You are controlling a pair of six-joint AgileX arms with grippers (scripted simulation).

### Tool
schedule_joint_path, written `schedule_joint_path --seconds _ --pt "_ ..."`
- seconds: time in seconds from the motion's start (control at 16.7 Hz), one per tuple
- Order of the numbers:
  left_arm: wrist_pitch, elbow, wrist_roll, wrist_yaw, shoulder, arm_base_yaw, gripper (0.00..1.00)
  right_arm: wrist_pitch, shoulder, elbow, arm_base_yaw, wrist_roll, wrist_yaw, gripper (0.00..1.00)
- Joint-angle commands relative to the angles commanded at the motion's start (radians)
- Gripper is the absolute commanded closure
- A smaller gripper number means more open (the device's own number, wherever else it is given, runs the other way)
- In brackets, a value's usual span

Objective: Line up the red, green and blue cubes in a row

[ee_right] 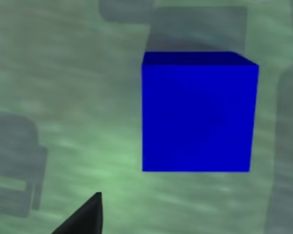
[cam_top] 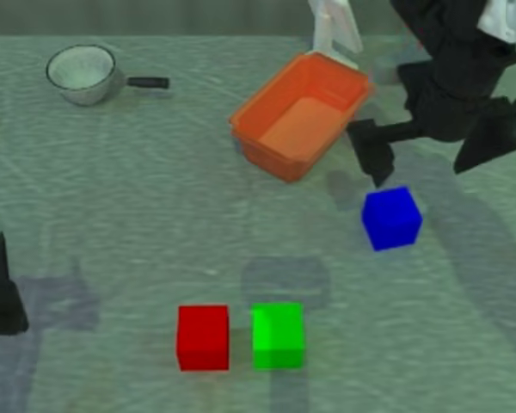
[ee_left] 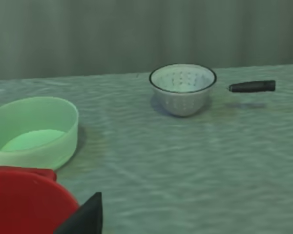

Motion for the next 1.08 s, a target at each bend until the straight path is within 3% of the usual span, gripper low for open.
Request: schedule_joint_path --seconds 0.24,0.66,1.08 --pt "0.093 -0.070 -0.049 0.005 -0.127 0.049 0.00 -0.074 0.146 0.129 0.024 0.015 0.005 0.00" --pt "0.100 -0.075 -0.052 0.006 -0.136 0.052 0.00 -0.074 0.156 0.132 0.021 0.014 0.005 0.00" --pt "0.100 -0.075 -0.052 0.006 -0.136 0.052 0.00 0.163 0.224 -0.029 0.027 0.017 0.006 0.00"
